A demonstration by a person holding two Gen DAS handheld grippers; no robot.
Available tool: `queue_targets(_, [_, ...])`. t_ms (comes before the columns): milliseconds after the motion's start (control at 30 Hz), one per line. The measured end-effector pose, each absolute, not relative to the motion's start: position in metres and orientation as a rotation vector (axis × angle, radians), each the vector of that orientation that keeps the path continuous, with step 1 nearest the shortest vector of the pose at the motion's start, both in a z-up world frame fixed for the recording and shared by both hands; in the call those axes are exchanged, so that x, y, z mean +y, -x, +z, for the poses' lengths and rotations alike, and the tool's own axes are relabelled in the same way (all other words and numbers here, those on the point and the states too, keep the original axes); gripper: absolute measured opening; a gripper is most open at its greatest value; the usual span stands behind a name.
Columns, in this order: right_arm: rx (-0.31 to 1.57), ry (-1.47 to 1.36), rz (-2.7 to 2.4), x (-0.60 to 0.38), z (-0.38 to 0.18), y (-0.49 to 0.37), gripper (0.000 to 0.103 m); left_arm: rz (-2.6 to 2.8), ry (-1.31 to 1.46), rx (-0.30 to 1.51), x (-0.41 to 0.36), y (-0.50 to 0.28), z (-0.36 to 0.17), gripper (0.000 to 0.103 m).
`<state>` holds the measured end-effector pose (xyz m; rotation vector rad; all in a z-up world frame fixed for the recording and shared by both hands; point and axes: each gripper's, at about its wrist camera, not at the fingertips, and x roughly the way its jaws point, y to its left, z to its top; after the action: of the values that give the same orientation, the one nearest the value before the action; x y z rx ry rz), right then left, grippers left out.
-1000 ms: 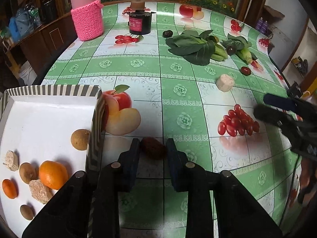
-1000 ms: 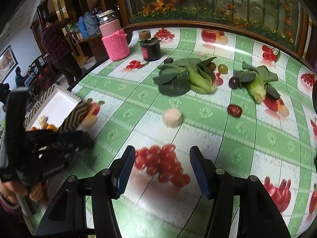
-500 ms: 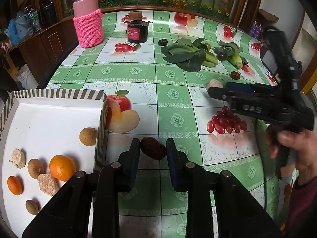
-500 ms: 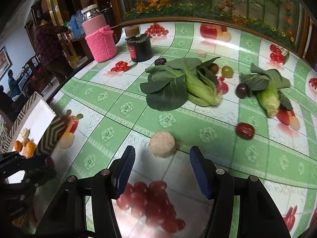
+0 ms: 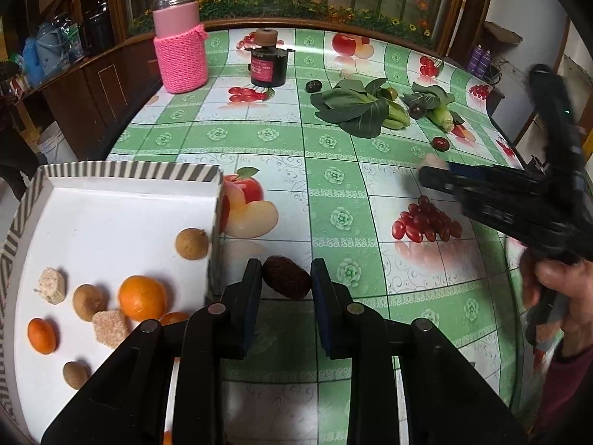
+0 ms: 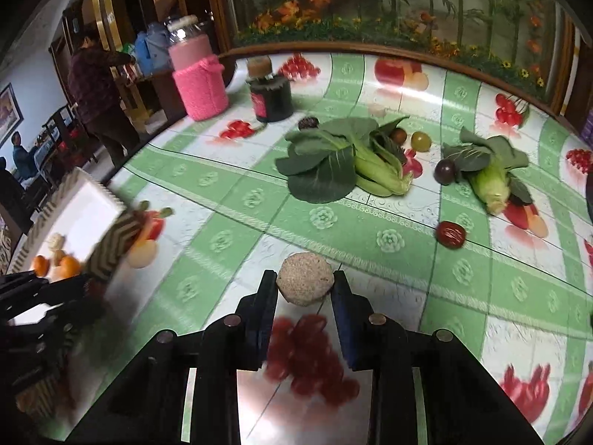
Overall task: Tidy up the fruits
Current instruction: 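Grasp the beige round cake with the right gripper, then carry the red date and beige cake over the tray with both grippers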
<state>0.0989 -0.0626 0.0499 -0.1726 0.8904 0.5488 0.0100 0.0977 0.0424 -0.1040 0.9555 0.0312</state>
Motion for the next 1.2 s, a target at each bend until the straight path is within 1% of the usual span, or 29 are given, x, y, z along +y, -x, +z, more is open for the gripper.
queue_targets(233, [0.834,0.182,0.617,-0.051,0.076,-0.043,0.030,0.070,0.085,0.922,0.113,0.013,0.053,0.024])
queue_targets(567, [0.814,0.214,0.746,0.008,0.082,0.005,0.030,0.160,0.065,0.893,0.150,0.049,0.059,0.024])
queue_targets(867, [0.799,0.273,0.838,0.063,0.086,0.032,0.030,0.228,0.075,0.884,0.185,0.074,0.057,0.024])
queue_targets(1200, [0.811,0.334,0.903,0.111,0.082,0.041,0.030,0.291,0.092,0.897,0.220,0.092,0.048,0.024])
